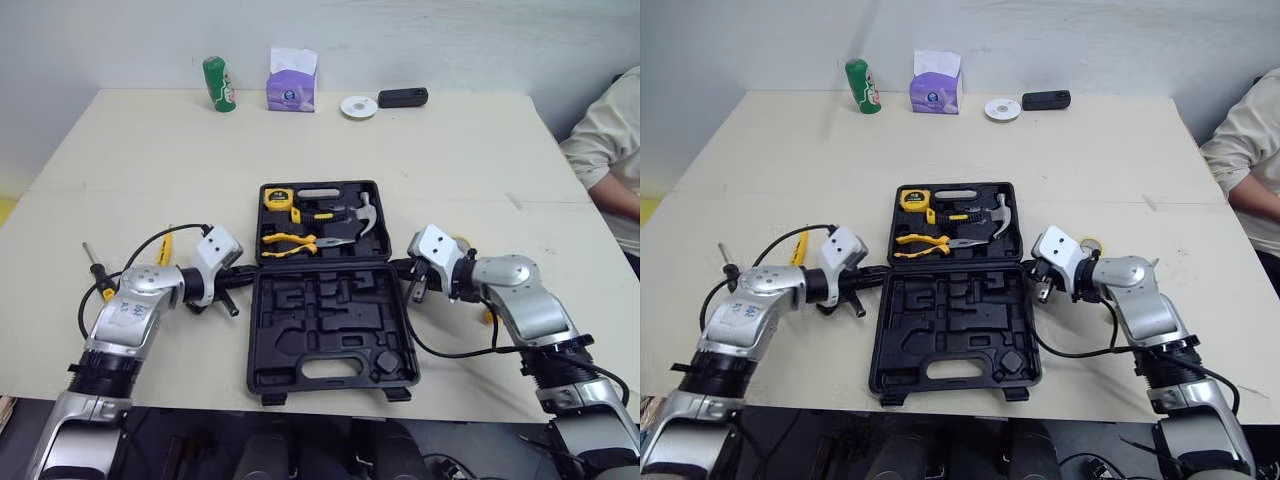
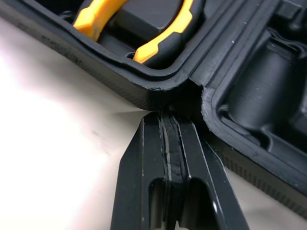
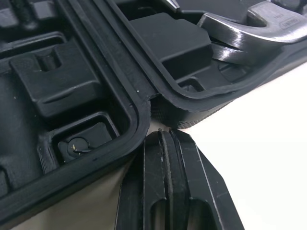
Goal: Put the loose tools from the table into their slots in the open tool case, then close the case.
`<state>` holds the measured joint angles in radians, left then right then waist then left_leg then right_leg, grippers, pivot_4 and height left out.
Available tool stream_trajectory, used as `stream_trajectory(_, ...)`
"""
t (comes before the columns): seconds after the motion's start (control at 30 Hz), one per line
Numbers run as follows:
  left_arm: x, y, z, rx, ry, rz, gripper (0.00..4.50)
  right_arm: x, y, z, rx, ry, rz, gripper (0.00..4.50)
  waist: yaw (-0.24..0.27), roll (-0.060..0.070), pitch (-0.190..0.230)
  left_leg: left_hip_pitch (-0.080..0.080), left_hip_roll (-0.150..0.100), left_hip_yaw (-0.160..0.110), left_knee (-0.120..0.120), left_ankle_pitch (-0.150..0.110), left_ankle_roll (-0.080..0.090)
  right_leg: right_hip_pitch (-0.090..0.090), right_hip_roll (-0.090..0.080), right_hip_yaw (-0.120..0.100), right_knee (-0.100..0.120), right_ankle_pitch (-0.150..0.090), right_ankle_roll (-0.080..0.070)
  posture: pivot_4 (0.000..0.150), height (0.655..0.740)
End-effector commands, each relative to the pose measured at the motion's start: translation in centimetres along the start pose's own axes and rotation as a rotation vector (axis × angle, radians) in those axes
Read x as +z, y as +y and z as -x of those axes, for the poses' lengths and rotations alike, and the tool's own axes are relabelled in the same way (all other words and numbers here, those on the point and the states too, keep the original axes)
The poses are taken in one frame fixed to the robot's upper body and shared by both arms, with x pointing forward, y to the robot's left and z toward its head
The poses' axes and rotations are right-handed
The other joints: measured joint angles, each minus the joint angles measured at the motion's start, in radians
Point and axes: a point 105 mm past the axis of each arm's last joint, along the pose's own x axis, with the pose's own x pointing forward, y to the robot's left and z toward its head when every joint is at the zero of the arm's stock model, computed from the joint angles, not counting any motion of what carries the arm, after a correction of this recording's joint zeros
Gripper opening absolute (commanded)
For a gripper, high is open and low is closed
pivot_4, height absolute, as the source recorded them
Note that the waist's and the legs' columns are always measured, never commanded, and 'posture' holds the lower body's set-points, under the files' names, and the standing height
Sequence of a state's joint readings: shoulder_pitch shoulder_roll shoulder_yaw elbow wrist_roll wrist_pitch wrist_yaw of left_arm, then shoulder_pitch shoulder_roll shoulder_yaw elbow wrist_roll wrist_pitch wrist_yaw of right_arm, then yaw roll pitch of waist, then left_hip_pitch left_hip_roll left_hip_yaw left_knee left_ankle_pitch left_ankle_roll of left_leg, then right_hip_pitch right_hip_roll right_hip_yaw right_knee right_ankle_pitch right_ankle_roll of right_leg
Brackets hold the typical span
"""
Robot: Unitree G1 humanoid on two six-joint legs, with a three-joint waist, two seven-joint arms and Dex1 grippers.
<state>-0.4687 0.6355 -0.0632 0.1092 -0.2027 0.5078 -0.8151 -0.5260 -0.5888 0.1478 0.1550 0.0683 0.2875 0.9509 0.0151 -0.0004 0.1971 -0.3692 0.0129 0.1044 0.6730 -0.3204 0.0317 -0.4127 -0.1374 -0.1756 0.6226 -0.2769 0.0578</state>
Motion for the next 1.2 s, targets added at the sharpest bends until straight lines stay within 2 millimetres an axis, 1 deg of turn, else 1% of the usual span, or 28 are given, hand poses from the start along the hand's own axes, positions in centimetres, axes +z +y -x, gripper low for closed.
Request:
stream_trajectory(0.03, 0.7, -0.1, -1.1, -0.033, -0.018, -0.045, 0.02, 2.8, 1.1, -0.4, 0.024, -0.100, 0.068, 0.00, 0.000, 0.000, 0.000, 0.000, 0.000, 0.000, 0.000, 0.000, 0.000, 0.000, 0.000, 0.000, 0.000, 0.000, 0.000, 0.150, 0.7278)
stream_trajectory(0.13, 0.6, 0.4, -1.2, -0.028, -0.017, -0.045, 0.02, 2.9, 1.3, -0.3, 0.027, -0.104, 0.063, 0.00, 0.000, 0.000, 0.000, 0.000, 0.000, 0.000, 0.001, 0.000, 0.000, 0.000, 0.001, 0.000, 0.000, 0.000, 0.000, 0.150, 0.7278)
stream_trajectory(0.3, 1.0, -0.1, -1.8, -0.059, -0.047, -0.046, 0.02, 2.9, 2.0, 0.3, 0.051, -0.100, 0.055, 0.00, 0.003, 0.000, 0.000, 0.000, 0.000, 0.000, 0.001, 0.000, 0.000, 0.000, 0.001, 0.000, 0.001, 0.000, 0.000, 0.150, 0.7278)
stream_trajectory(0.43, 1.2, -0.5, -1.9, -0.081, -0.064, -0.039, 0.02, 3.1, 2.3, 0.6, 0.056, -0.097, 0.046, 0.00, 0.006, 0.000, 0.000, -0.001, 0.001, 0.000, 0.002, 0.000, 0.000, 0.000, 0.001, 0.000, 0.000, 0.000, 0.000, 0.150, 0.7278)
stream_trajectory(0.53, 0.9, -0.4, -2.0, -0.071, -0.055, -0.038, 0.02, 2.7, 1.9, 0.7, 0.033, -0.072, 0.033, 0.00, 0.006, 0.000, 0.000, -0.001, 0.001, 0.000, 0.002, 0.000, 0.000, 0.000, 0.001, 0.000, 0.000, 0.000, 0.000, 0.150, 0.7278)
stream_trajectory(0.67, 0.6, 0.0, -1.9, -0.042, -0.047, -0.029, 0.02, 1.9, 0.9, 0.8, -0.018, -0.032, 0.027, 0.00, 0.008, 0.000, 0.000, -0.001, 0.000, 0.000, 0.002, 0.000, 0.000, 0.000, 0.001, 0.000, 0.000, 0.000, 0.000, 0.150, 0.7278)
stream_trajectory(0.8, 0.3, 0.2, -1.6, -0.030, -0.040, -0.027, 0.02, 1.1, 0.3, 1.0, -0.039, 0.006, 0.034, 0.00, 0.008, 0.000, 0.000, -0.001, 0.000, 0.000, 0.002, 0.000, 0.001, 0.000, 0.001, 0.000, 0.000, 0.000, 0.000, 0.150, 0.7278)
stream_trajectory(0.93, -0.1, 0.5, -0.8, -0.014, -0.040, -0.013, 0.02, -0.1, -0.6, 1.4, -0.075, 0.074, -0.010, 0.00, 0.006, 0.000, 0.000, -0.001, 0.000, 0.000, 0.002, 0.000, 0.001, 0.000, 0.001, 0.000, 0.000, 0.000, 0.000, 0.150, 0.7278)
stream_trajectory(1.03, 0.6, 0.5, 1.0, -0.019, -0.106, 0.020, 0.02, 0.5, -1.0, 2.5, -0.080, 0.030, -0.037, 0.00, 0.004, 0.000, 0.000, -0.001, 0.001, 0.000, 0.001, 0.000, 0.001, 0.000, 0.001, 0.000, 0.000, 0.000, 0.000, 0.150, 0.7278)
stream_trajectory(1.07, 1.0, 0.2, 1.9, -0.033, -0.148, 0.012, 0.02, 1.1, -1.0, 3.0, -0.075, -0.005, -0.036, 0.00, 0.003, 0.000, 0.000, -0.001, 0.001, 0.000, 0.001, -0.001, 0.000, 0.000, 0.001, 0.000, -0.001, 0.000, 0.000, 0.150, 0.7278)
stream_trajectory(1.13, 1.2, -0.3, 4.6, -0.041, -0.214, 0.039, 0.02, 1.4, -1.3, 5.0, -0.078, -0.029, -0.041, 0.00, -0.001, 0.000, 0.000, -0.002, 0.001, 0.000, 0.001, -0.001, 0.001, -0.001, 0.001, 0.000, -0.002, 0.000, 0.000, 0.150, 0.7278)
stream_trajectory(1.2, 1.1, -0.6, 6.4, -0.028, -0.234, 0.062, 0.02, 1.1, -1.6, 6.4, -0.091, -0.021, -0.039, 0.00, -0.006, -0.001, 0.001, -0.002, 0.002, 0.000, 0.000, -0.002, 0.001, -0.001, 0.001, 0.000, -0.003, 0.000, 0.000, 0.150, 0.7278)
